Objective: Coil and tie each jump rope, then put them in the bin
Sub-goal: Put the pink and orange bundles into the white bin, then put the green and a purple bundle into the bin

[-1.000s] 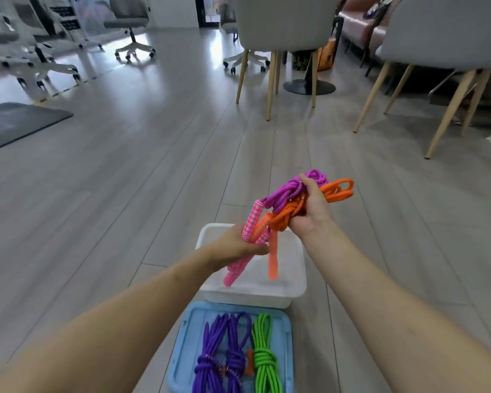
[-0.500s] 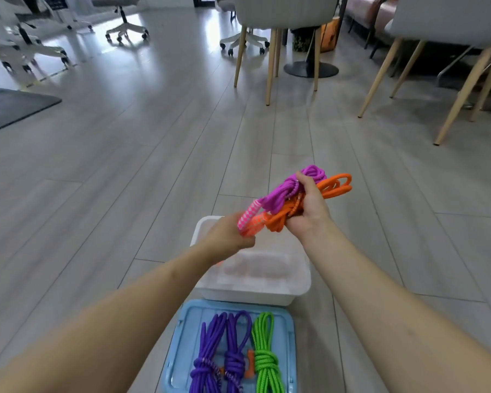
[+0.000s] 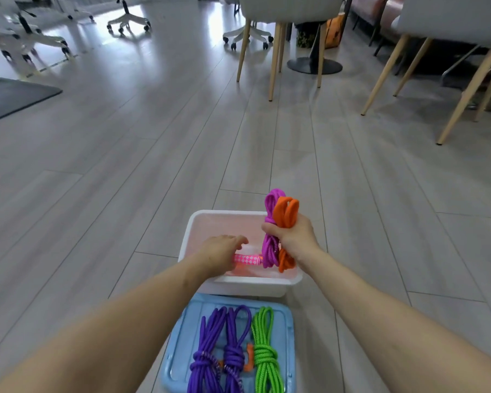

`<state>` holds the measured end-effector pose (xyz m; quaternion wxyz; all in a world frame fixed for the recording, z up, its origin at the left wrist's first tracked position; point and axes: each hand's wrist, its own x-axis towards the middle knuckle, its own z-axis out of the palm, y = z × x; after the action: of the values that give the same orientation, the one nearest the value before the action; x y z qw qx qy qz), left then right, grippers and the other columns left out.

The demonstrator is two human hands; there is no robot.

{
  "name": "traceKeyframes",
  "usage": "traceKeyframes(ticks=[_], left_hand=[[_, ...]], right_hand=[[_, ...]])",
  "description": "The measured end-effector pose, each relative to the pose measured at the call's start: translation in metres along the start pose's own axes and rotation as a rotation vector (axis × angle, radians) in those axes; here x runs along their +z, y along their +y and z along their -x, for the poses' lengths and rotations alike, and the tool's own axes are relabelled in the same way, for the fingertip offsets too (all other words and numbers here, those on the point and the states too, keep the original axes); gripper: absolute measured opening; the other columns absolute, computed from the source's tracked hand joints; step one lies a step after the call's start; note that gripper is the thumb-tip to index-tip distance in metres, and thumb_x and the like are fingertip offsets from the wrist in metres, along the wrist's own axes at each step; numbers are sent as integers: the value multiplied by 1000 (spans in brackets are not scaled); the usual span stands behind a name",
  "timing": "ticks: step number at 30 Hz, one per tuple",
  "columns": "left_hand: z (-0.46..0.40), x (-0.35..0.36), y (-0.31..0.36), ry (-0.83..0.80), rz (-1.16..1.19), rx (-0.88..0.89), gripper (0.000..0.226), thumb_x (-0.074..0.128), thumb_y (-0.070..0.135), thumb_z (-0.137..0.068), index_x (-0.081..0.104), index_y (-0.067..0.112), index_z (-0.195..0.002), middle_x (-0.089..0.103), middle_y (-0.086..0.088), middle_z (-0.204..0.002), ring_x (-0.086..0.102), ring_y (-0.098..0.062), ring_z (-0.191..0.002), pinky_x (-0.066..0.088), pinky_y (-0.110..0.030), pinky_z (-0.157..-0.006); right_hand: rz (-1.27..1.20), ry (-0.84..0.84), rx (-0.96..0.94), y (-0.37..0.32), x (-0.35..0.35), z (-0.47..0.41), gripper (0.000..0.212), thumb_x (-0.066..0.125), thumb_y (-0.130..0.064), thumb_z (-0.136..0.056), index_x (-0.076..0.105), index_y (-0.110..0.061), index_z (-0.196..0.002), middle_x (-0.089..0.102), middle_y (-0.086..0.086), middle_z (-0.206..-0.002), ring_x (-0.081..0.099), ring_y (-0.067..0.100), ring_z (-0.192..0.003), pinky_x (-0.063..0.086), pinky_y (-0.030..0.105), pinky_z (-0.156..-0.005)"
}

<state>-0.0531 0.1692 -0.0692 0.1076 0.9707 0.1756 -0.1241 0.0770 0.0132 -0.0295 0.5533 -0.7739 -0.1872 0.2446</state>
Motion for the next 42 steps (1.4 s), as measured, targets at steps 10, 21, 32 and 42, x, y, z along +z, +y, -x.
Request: traceKeyframes(ticks=[10, 21, 32, 42], left_hand=[[38, 15, -35, 512, 280, -380, 58, 59, 20, -97, 33, 15, -149, 44, -7, -135, 53, -27, -116, 49, -40, -97], [34, 22, -39, 441, 436, -301, 47, 47, 34, -105, 26, 28, -147, 51, -5, -140, 62, -24, -113, 57, -50, -95], [23, 33, -49, 425, 363, -317, 69, 55, 18, -102, 16, 17, -159, 32, -13, -162, 43, -31, -143, 44, -50, -114], [14, 46, -55, 425, 196, -334, 103, 79, 14, -85, 7, 20, -159, 26, -10, -160, 42, -29, -142, 46, -46, -113]], right_hand=[[569, -225, -185, 26, 45, -12, 19, 79, -23, -79, 71, -30, -95, 73, -2, -90, 67, 22, -84, 52, 33, -75], [948, -357, -160, 54, 58, -7, 102, 83, -30, -80, 19, -19, -159, 34, 13, -153, 41, 36, -138, 38, 45, -114], [1010, -328, -233, 48, 64, -13, 20, 58, -9, -93, 70, -11, -110, 69, 13, -110, 66, 35, -102, 55, 40, -86], [1084, -615, -142, 50, 74, -31, 60, 50, -8, -99, 34, -9, -157, 53, 14, -148, 58, 36, -122, 48, 38, -101]])
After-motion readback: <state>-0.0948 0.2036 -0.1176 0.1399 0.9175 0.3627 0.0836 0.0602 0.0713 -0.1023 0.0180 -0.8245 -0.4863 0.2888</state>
